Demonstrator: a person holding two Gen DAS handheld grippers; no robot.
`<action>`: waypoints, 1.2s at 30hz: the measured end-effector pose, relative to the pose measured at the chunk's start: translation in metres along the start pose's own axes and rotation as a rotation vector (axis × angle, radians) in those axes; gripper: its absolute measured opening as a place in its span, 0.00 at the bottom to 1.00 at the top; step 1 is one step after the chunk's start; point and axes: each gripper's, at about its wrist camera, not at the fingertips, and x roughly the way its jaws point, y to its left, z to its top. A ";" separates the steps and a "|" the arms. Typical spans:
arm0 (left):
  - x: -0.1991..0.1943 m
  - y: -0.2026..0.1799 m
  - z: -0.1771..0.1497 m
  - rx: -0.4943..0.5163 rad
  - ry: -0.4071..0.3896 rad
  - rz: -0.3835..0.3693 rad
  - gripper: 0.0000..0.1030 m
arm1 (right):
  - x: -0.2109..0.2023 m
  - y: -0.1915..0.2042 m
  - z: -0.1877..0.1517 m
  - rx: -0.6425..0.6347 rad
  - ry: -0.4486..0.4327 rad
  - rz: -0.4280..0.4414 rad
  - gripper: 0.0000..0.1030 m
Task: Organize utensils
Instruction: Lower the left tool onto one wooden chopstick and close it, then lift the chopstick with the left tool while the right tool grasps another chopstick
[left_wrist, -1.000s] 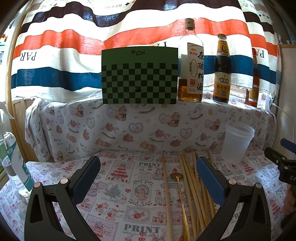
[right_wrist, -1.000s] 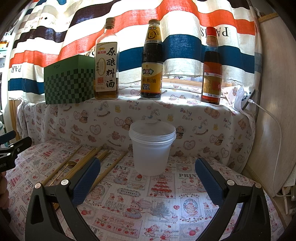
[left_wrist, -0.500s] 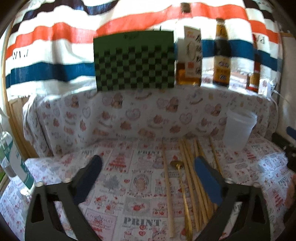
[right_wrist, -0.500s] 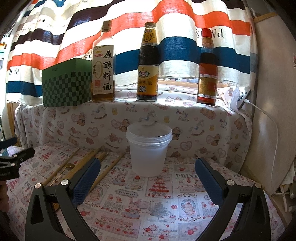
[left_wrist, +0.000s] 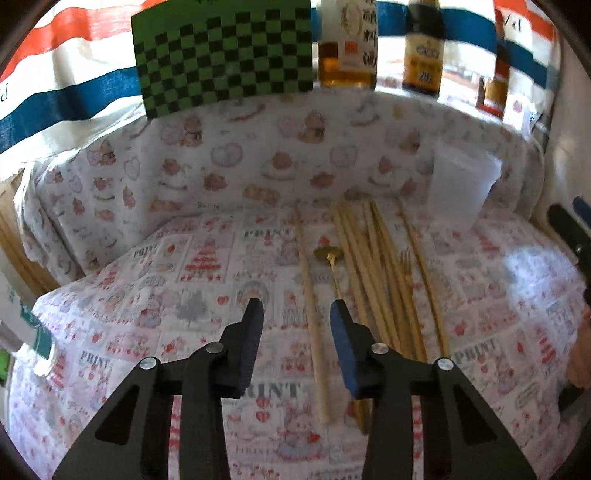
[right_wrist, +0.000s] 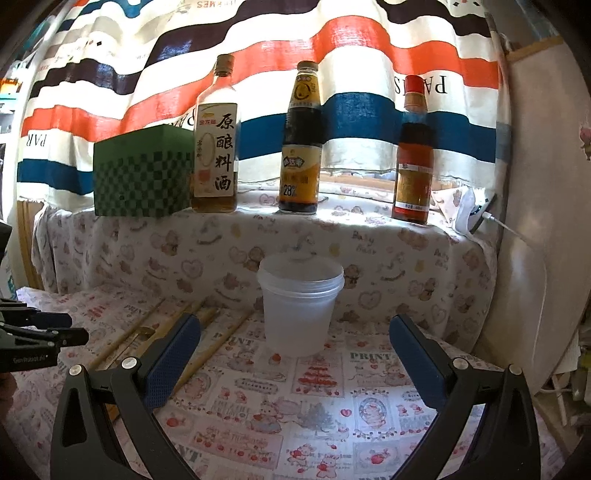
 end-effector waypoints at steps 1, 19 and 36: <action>0.003 0.000 -0.001 -0.007 0.033 0.037 0.36 | -0.001 0.000 0.000 0.005 0.002 0.005 1.00; 0.028 0.012 -0.005 -0.079 0.217 -0.049 0.07 | 0.008 -0.011 -0.003 0.052 0.055 -0.078 1.00; 0.001 0.019 0.002 -0.098 0.079 -0.050 0.06 | 0.014 -0.007 -0.005 0.062 0.131 -0.013 0.90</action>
